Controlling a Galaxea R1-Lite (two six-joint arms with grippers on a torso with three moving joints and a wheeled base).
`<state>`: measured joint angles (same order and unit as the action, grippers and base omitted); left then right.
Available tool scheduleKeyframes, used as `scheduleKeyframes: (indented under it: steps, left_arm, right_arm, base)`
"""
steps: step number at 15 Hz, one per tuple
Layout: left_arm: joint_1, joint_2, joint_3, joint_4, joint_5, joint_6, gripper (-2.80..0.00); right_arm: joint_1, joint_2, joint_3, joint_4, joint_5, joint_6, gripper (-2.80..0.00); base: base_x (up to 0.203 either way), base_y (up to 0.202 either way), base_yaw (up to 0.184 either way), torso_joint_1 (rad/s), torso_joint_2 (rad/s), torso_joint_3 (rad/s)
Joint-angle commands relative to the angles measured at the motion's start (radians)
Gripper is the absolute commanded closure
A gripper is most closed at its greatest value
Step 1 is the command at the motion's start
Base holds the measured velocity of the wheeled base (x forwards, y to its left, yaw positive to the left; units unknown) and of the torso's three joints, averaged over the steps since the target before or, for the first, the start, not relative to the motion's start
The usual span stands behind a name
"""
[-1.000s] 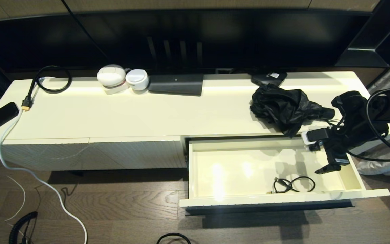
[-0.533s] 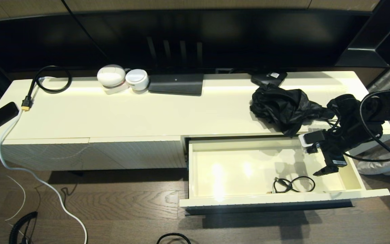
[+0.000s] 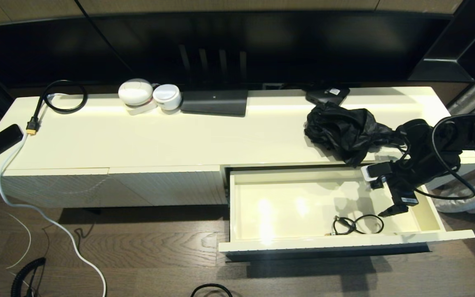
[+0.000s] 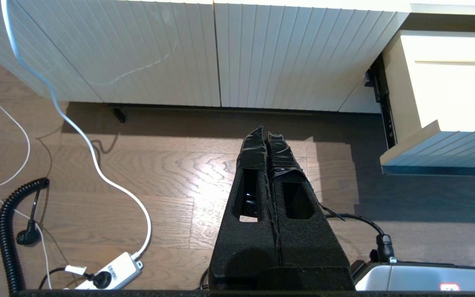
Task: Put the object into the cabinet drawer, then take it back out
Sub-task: Take the data cable out of the drawer and put it on the table
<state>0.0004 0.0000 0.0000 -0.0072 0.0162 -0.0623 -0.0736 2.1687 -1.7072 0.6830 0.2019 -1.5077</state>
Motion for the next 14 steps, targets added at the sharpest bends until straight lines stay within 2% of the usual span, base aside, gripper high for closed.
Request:
scheduleKeyframes:
  steps: [1,14]
  left_arm:
    - [0.001,0.000,0.000,0.000,0.001,-0.001,0.00]
    - [0.000,0.000,0.000,0.000,0.001,-0.001,0.00]
  right_arm:
    - [0.007,0.014,-0.024,0.004,0.005,-0.008,-2.80]
    - [0.040,0.062,-0.127,0.007,0.004,0.021,-2.80]
  base:
    - [0.000,0.000,0.000,0.000,0.00,0.000]
    - [0.000,0.000,0.000,0.000,0.00,0.000]
